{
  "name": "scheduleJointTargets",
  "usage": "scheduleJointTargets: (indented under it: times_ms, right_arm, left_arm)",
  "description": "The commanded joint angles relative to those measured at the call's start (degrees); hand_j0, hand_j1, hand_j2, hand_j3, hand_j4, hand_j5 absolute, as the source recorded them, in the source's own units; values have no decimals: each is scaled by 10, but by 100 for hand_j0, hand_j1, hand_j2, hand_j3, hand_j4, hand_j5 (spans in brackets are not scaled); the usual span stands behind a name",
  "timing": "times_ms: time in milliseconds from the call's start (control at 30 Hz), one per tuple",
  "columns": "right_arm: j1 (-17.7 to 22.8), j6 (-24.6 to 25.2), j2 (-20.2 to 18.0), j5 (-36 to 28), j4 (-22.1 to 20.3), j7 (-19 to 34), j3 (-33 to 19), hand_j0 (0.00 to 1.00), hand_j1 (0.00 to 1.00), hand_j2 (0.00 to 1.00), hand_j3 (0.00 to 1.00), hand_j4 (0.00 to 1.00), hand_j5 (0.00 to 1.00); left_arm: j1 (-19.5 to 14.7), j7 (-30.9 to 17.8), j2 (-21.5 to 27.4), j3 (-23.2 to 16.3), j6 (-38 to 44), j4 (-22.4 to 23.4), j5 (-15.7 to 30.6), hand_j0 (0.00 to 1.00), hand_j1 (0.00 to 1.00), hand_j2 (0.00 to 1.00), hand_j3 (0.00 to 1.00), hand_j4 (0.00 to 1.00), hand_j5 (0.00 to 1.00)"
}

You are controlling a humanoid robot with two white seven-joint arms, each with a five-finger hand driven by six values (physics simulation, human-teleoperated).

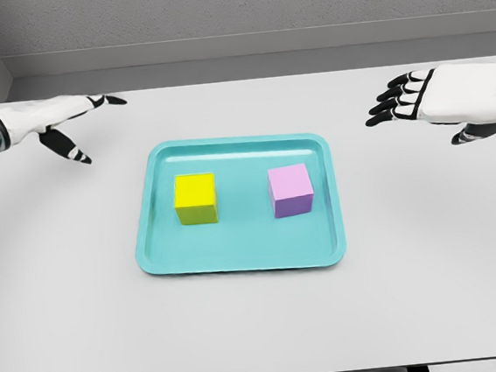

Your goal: Push two cubes

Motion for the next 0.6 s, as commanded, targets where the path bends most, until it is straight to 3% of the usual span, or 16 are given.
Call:
scheduleJointTargets:
  times_ms: [0,33,67,100,133,200,233,267,300,333,367,500,567]
  right_arm:
    - [0,2,-1,-3,0,0,0,100,100,100,100,100,100]
    - [-1,2,-1,-3,0,0,-1,100,100,100,100,100,100]
    - [0,2,-1,-3,0,0,-1,100,100,100,100,100,100]
    - [0,2,-1,-3,0,0,-1,100,100,100,100,100,100]
    - [0,2,-1,-3,0,0,1,100,100,100,100,100,100]
    - [0,2,1,2,0,0,43,95,95,95,95,95,95]
    - [0,2,1,15,0,0,58,61,61,61,61,61,61]
    - [-1,2,2,17,0,0,88,39,39,39,39,39,39]
    - [-1,2,3,18,0,0,99,34,34,34,34,34,34]
    - [0,2,5,19,0,0,104,33,33,33,33,33,33]
    - [0,2,6,19,0,0,112,33,33,33,33,33,33]
    - [-21,2,25,36,0,0,151,33,33,33,33,33,33]
    - [-32,2,44,44,0,0,165,33,33,33,33,33,33]
  left_arm:
    - [0,0,25,-12,1,-19,7,100,100,100,100,100,100]
    - [16,2,63,-13,1,-58,16,100,100,100,100,100,100]
    - [47,2,120,-15,1,-152,30,100,100,100,100,100,100]
    - [53,-2,137,-32,1,-214,28,100,100,100,100,100,100]
    - [52,-3,136,-53,1,-243,27,100,100,100,100,100,100]
    - [51,-3,138,-53,1,-253,27,100,100,100,100,100,100]
    - [49,-4,140,-51,1,-257,26,100,100,100,100,100,100]
    - [47,-4,140,-48,1,-254,26,97,97,97,97,97,97]
    - [47,-6,140,-49,1,-257,26,80,80,80,80,80,80]
    - [43,-25,140,-47,1,-262,26,48,48,48,48,48,48]
    - [33,-67,137,-44,1,-257,26,44,44,44,44,44,44]
    - [38,-68,110,-46,1,-248,18,20,20,20,20,20,20]
    - [41,-68,103,-49,1,-247,17,17,17,17,17,17,17]
